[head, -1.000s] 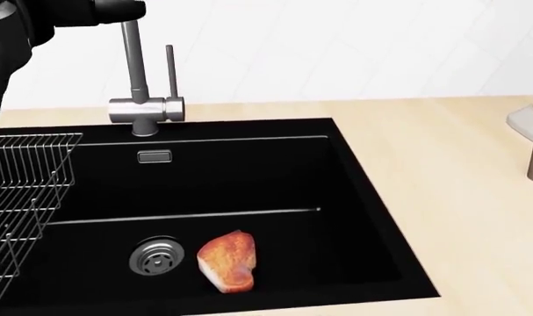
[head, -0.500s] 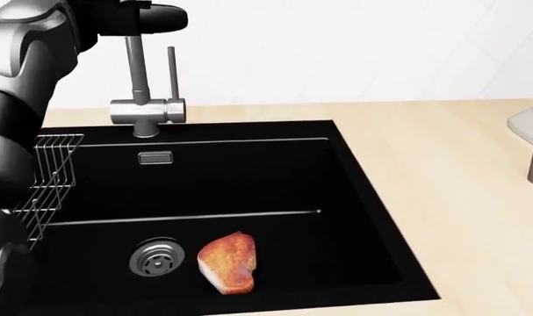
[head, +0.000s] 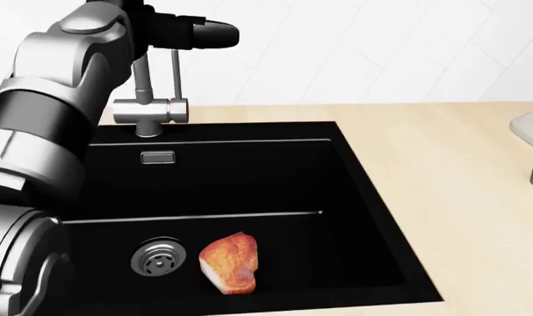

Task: Turn the sink spout to the right.

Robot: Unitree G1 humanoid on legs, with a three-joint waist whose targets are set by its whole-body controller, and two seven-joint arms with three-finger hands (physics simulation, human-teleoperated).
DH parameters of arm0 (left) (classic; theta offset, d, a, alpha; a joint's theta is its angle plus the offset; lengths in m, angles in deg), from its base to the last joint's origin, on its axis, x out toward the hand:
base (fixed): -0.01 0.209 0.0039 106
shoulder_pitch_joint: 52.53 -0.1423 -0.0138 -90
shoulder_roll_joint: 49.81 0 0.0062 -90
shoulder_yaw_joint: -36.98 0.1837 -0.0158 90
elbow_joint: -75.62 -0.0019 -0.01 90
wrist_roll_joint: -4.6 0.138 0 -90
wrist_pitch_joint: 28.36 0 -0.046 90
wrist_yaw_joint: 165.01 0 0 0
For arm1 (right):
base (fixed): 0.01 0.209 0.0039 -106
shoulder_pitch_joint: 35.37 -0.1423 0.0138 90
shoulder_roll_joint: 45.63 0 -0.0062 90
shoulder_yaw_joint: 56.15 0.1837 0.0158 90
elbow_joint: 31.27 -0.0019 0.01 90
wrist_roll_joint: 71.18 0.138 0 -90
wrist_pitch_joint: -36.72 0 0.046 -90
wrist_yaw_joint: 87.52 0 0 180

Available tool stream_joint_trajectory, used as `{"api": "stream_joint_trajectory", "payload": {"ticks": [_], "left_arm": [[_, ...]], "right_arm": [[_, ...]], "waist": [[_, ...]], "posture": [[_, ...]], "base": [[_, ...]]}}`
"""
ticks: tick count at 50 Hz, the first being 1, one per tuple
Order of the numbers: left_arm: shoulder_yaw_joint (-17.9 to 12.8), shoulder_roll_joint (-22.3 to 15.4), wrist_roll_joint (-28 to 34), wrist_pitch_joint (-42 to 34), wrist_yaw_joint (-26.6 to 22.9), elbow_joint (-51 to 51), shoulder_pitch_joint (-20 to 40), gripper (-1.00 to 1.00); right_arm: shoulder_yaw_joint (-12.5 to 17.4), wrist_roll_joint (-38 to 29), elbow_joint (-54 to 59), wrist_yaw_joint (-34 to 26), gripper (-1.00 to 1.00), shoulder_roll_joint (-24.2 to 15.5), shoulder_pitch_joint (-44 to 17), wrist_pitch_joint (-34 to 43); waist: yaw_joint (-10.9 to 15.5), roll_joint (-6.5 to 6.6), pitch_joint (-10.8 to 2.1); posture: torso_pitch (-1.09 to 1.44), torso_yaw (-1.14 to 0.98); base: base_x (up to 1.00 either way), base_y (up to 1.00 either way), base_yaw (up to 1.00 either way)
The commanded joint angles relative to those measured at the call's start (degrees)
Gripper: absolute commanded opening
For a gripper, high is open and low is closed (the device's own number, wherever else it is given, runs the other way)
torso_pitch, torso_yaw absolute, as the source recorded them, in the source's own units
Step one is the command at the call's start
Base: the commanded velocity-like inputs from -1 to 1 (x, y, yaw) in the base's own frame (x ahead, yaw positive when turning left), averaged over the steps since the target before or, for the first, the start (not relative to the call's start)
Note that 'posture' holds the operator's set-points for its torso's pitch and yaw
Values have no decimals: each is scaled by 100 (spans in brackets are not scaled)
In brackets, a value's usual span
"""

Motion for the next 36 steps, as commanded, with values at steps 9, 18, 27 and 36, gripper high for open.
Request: {"api": "stream_joint_trajectory", "payload": {"ticks": [9,18,27,36], "left_arm": [[93,294,197,257,37,184,208,100],[50,366,208,234,50,128,349,100],[32,424,195,232,87,73,486,100],[1,489,181,249,129,-46,597,100]], "right_arm": [[66,40,-133,29,100,-91,-144,-98],[87,78,-157,45,100,-116,-110,-93],[112,119,-186,64,100,-129,-75,-88],[108,149,-207,80,100,-147,-91,-57]], "waist": [[-2,-48,-60],[-13,-61,-62],[-12,-74,-56],[4,-95,-51]], "posture": [[-46,0],[-46,0],[-46,0],[-46,0]], "base": [[0,0,0],[0,0,0],[0,0,0],[0,0,0]]}}
